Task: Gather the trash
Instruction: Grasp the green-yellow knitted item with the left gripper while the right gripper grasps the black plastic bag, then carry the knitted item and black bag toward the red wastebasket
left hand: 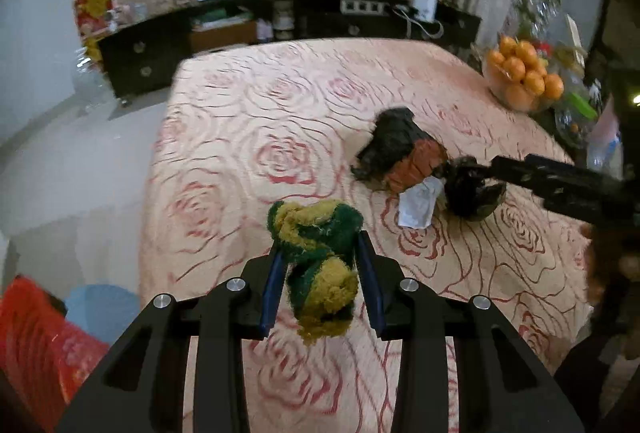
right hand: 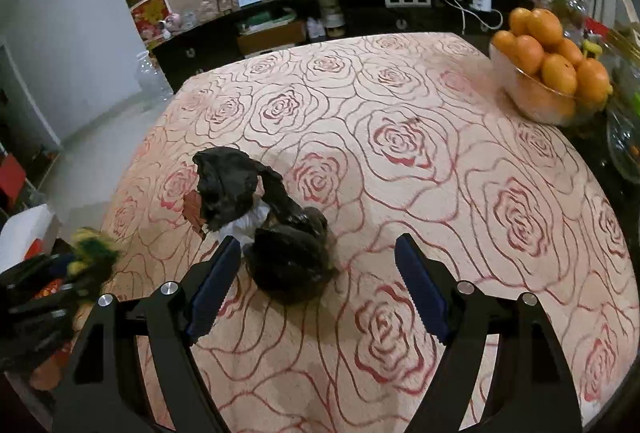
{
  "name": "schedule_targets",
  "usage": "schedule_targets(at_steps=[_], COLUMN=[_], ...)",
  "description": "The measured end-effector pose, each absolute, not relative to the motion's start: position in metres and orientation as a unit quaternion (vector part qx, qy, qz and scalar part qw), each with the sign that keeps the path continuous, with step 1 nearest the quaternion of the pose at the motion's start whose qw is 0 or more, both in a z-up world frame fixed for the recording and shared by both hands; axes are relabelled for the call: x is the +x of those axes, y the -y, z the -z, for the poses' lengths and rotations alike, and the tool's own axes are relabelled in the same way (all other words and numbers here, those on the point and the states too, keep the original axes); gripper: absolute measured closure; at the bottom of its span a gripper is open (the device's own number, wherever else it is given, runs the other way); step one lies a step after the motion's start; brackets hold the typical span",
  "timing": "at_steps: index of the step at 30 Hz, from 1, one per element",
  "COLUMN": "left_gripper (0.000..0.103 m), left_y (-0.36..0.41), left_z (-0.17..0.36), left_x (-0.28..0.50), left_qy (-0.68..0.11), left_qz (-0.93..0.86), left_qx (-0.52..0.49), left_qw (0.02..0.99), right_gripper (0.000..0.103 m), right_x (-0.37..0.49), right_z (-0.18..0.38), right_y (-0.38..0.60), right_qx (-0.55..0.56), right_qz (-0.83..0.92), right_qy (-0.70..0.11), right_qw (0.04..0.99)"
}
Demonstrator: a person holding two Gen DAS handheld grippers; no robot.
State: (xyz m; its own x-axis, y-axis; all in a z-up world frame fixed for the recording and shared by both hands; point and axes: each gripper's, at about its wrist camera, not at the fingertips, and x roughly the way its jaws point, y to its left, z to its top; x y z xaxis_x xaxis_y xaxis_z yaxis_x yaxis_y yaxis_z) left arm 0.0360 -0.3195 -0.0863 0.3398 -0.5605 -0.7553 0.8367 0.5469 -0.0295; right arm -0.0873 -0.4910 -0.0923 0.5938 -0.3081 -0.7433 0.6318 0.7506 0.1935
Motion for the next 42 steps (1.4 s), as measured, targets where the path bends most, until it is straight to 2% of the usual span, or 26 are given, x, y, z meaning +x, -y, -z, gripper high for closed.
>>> schedule_targets(at_steps=[11,17,20,34,42], left_gripper=[0.07,0.07,0.07,0.07,0.07], left_y=[0.258,0.253,0.25,0.241,0.23], left_z=[0.051,0.045,0.043,0.025,0.013], left_x=[0.036,0.035,0.035,0.035,0.036], left_qy=[-0.343,-0.327,-0.319,-0.304,-0.296], left_qz=[0.383,0.375,0.368,0.353,0.342], left_qx=[0.143,0.149,0.151,0.134,0.123], left_qw=[0.846,0.854,0.86,0.875,0.883], right_gripper=[0.028,0.057,0.062,0.063,0.063], right_x=[-0.057,-0.053,-0.06,-0.103,-0.105], right_z=[0.125,0.136,0.132,0.067,0.051], right_y=[0.494,0.49,0.489,0.457,0.45], right_qx=[0.222,0.223,0.234,0.212,0.209], right_qz=[0.252,0.239,0.235,0.213,0.215], right_qy=[-0.384,-0.4,-0.397,-0.327,-0.313], right_qw=[0.86,0.856,0.856,0.896,0.901])
